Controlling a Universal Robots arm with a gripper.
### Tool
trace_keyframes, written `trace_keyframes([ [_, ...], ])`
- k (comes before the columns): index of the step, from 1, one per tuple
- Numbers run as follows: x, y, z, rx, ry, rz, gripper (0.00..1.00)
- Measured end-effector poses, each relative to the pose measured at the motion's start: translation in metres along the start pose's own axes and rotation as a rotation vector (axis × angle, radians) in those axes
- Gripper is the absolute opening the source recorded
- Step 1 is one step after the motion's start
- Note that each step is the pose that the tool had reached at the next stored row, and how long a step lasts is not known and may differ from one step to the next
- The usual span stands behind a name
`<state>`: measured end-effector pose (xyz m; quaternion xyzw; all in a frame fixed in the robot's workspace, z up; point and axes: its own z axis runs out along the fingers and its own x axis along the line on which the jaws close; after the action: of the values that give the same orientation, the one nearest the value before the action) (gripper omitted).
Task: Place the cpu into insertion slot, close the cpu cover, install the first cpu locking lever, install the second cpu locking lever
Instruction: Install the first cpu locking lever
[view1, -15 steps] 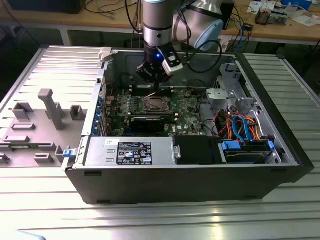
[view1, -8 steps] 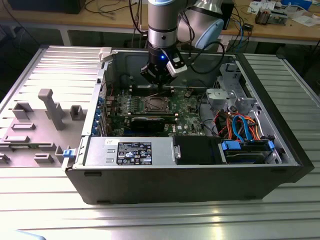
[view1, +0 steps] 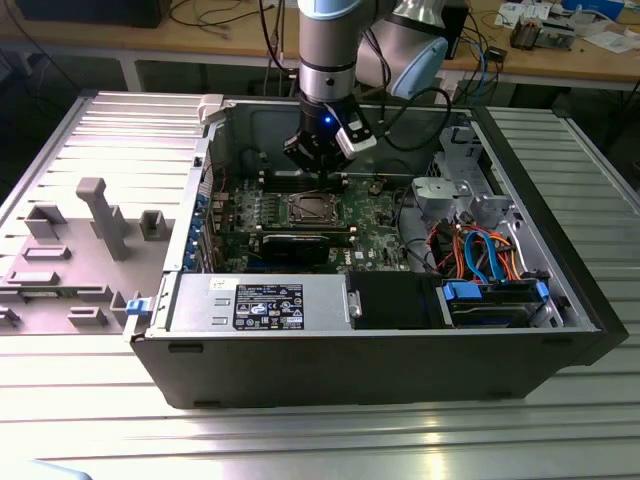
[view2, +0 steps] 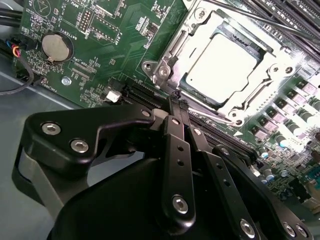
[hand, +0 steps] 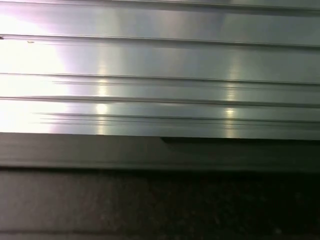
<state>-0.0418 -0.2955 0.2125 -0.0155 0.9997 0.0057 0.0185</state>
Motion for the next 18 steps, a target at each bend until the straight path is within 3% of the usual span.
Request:
trace_keyframes([
  [11, -0.0012, -0.0002, 0.0074, 0.0007, 0.0001, -0.002, 0.11],
  [18, -0.0014, -0.0001, 0.0054, 0.0002, -0.0002, -0.002, 0.11],
])
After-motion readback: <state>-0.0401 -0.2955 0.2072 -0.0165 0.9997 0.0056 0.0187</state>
